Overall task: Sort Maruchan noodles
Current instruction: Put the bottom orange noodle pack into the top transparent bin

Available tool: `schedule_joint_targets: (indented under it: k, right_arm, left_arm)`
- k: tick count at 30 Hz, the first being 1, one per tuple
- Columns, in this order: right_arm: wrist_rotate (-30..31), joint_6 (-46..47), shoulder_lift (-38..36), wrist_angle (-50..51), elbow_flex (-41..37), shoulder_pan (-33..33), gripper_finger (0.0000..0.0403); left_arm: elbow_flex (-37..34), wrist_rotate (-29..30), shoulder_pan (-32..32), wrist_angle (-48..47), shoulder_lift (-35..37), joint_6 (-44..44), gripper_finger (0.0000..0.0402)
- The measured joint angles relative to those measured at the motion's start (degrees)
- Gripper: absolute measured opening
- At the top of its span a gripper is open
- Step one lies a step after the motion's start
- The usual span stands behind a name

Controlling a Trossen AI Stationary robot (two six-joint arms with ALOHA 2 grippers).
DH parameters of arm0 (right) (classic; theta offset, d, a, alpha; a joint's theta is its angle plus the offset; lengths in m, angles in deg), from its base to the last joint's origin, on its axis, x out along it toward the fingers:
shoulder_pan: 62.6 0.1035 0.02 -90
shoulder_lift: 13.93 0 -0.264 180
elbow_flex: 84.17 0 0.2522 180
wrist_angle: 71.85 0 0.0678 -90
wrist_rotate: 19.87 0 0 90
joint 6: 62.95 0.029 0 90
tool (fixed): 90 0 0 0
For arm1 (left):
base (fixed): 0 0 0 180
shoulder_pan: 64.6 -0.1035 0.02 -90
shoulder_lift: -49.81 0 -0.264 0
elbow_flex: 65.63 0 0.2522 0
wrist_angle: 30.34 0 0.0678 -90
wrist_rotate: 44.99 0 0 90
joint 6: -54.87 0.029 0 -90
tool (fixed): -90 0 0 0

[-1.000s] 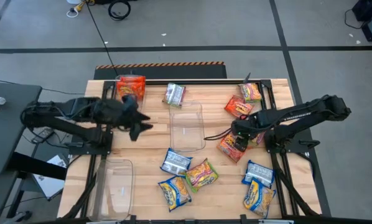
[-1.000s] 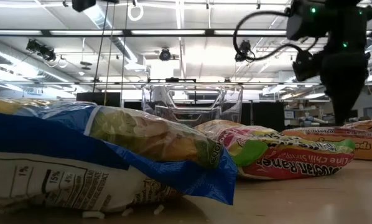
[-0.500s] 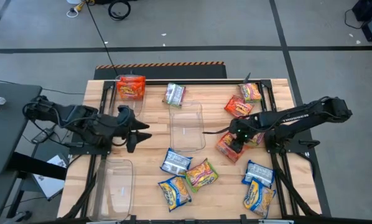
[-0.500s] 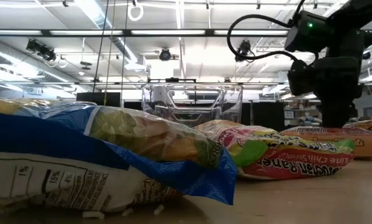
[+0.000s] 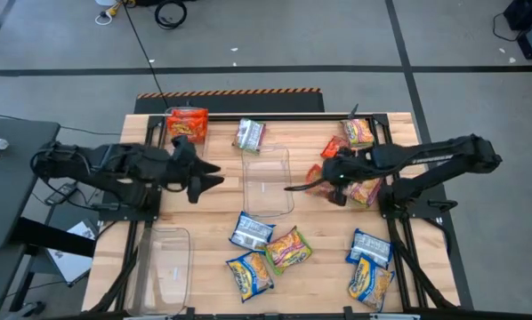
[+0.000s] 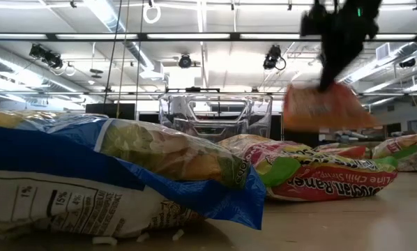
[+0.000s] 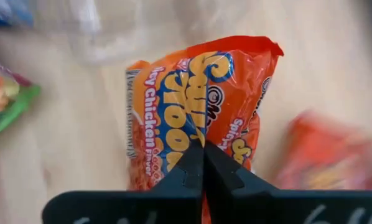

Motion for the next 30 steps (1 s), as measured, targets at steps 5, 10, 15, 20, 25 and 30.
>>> schedule_joint_targets:
  k: [5,10,15,20,25,30]
  right_arm:
    - [14.36,-16.07,0.84,4.34,12.51,5.65,0.0005]
    - [24.56,-32.84,7.62,4.73,24.27,9.60,0.0003]
    - [26.81,-40.68,18.57,4.59,36.33,8.99,0.0002]
    - [26.68,-43.65,26.96,4.74,43.29,8.13,0.0002]
    - [26.06,-50.51,31.71,2.32,44.56,8.12,0.0004]
    - [24.96,-54.31,33.98,-1.39,44.61,8.14,0.0005]
  left_arm:
    - [-0.02,-12.76,-7.03,8.24,-2.29,7.84,0.0246]
    - [0.00,-25.97,-12.11,19.57,-6.51,12.46,0.0279]
    - [0.10,-24.04,-15.20,22.69,-9.87,21.94,0.0314]
    - [0.00,-15.67,-15.68,22.17,-11.56,33.37,0.0317]
    - [0.04,-15.63,-16.26,19.44,-13.49,33.11,0.0316]
    - [-0.02,-15.00,-16.60,16.52,-16.43,36.24,0.0316]
